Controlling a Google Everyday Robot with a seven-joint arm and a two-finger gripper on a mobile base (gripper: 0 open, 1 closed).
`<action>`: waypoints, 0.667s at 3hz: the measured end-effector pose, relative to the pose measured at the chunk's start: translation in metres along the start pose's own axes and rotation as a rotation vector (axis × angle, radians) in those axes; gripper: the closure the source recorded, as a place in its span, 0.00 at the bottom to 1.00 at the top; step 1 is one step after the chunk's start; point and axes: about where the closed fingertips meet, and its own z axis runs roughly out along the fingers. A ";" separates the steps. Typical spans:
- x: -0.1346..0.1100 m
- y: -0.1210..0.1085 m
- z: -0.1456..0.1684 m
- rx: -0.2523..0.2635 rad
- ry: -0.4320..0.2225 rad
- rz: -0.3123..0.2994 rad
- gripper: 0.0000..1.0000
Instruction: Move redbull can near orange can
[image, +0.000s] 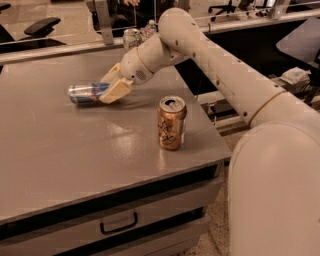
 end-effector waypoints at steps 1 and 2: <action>0.015 -0.005 -0.042 0.023 0.002 -0.017 1.00; 0.037 -0.002 -0.098 0.003 -0.010 -0.081 1.00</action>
Offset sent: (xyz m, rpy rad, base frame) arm 0.0096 -0.1973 0.0514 0.0053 -0.1083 0.1760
